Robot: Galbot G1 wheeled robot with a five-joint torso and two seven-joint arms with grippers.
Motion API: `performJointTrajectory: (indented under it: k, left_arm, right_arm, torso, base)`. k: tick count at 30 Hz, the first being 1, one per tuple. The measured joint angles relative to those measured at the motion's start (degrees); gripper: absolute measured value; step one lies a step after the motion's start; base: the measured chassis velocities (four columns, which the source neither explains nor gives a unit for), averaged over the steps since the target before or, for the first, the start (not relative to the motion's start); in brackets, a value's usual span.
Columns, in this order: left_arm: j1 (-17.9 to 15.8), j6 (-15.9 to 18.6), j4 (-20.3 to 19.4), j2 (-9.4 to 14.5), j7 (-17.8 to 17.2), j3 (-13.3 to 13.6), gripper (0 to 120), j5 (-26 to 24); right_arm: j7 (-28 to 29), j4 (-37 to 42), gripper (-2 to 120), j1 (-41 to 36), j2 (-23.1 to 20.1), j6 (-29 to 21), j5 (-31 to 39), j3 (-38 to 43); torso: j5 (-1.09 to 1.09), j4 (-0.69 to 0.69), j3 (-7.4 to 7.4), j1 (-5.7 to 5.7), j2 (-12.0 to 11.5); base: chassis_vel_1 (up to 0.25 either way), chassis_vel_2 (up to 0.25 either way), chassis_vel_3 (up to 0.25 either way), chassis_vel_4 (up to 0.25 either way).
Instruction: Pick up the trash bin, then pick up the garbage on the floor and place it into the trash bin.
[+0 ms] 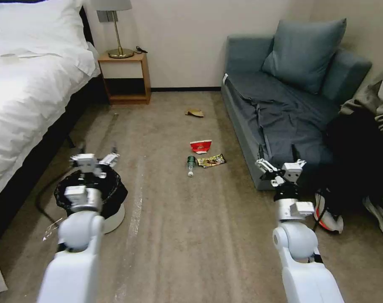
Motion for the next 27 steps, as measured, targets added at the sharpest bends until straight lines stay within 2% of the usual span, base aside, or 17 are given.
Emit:
performJointTrajectory:
  k: [2, 7, 8, 9, 10, 13, 21, 24, 25, 27]
  left_arm:
    - [0.4, -0.1, -0.7, 0.3, 0.0, -0.2, 100, -0.5]
    - [1.0, -0.1, -1.1, 0.4, -0.5, -0.5, 100, -1.1]
    - [3.5, 0.8, -1.9, 0.3, -3.9, -2.1, 100, -3.5]
    - [6.0, 1.8, -2.3, 0.2, -7.0, -3.5, 100, -5.4]
    - [6.7, 2.1, -2.5, 0.1, -7.7, -3.8, 100, -6.0]
    - [7.3, 2.3, -2.7, 0.1, -8.5, -4.2, 100, -6.5]
    - [7.4, 2.8, -2.7, 0.0, -9.5, -4.3, 100, -7.2]
    - [6.4, 6.7, -0.4, 0.1, -16.3, -5.3, 100, -11.4]
    - [6.4, 6.7, -0.4, 0.1, -16.3, -5.3, 100, -11.4]
    - [5.7, 9.2, 1.0, 0.1, -20.6, -5.9, 100, -13.9]
  right_arm:
    - [-0.5, 0.0, 100, 0.0, -0.5, 0.8, 0.0, 0.0]
    - [-0.6, -0.7, 100, 0.0, -0.6, 2.4, 0.2, 0.6]
    - [-1.1, -0.8, 100, -0.1, -0.5, 3.0, 0.2, 1.0]
    - [-2.0, -0.9, 100, -0.5, -0.6, 3.1, 0.4, 1.3]
    - [-2.5, -0.9, 100, -0.8, -0.6, 3.3, 0.5, 1.2]
    - [-2.2, -1.0, 100, -1.0, -0.4, 4.3, 0.5, 0.5]
    - [1.9, -1.6, 100, -1.1, 0.1, 7.2, -2.8, -0.8]
    - [0.7, -1.6, 100, -1.9, 0.1, 7.9, -3.5, 0.2]
    - [0.7, -1.6, 100, -1.9, 0.1, 7.9, -3.5, 0.2]
    - [0.5, -1.7, 100, -1.9, 0.0, 8.2, -3.0, 0.8]
  torso:
    - [-0.07, -0.03, 0.00, 0.00, 0.0]
    - [-0.03, -0.08, 0.01, 0.01, 0.0]
    - [-0.02, -0.10, 0.01, 0.01, 0.0]
    - [-0.03, 0.01, 0.01, 0.00, 0.0]
    - [-0.07, 0.02, 0.01, 0.01, 0.0]
    - [0.00, -0.02, 0.00, 0.00, 0.0]
    - [-0.04, -0.05, 0.00, 0.00, 0.0]
    - [-0.04, -0.05, 0.01, 0.01, 0.0]
    - [-0.04, -0.05, 0.01, 0.01, 0.0]
    - [-0.03, -0.05, 0.01, 0.01, 0.0]
  base:
    - [0.000, 0.000, 0.000, 0.000]
    - [0.000, 0.000, 0.000, 0.000]
    - [0.000, 0.000, 0.000, 0.000]
    - [0.000, 0.000, 0.000, 0.000]
    - [0.000, 0.000, 0.000, 0.000]
    - [0.000, 0.000, 0.000, 0.000]
    - [0.000, 0.000, 0.000, 0.000]
    - [0.000, 0.000, 0.000, 0.000]
    - [0.000, 0.000, 0.000, 0.000]
    - [0.000, 0.000, 0.000, 0.000]
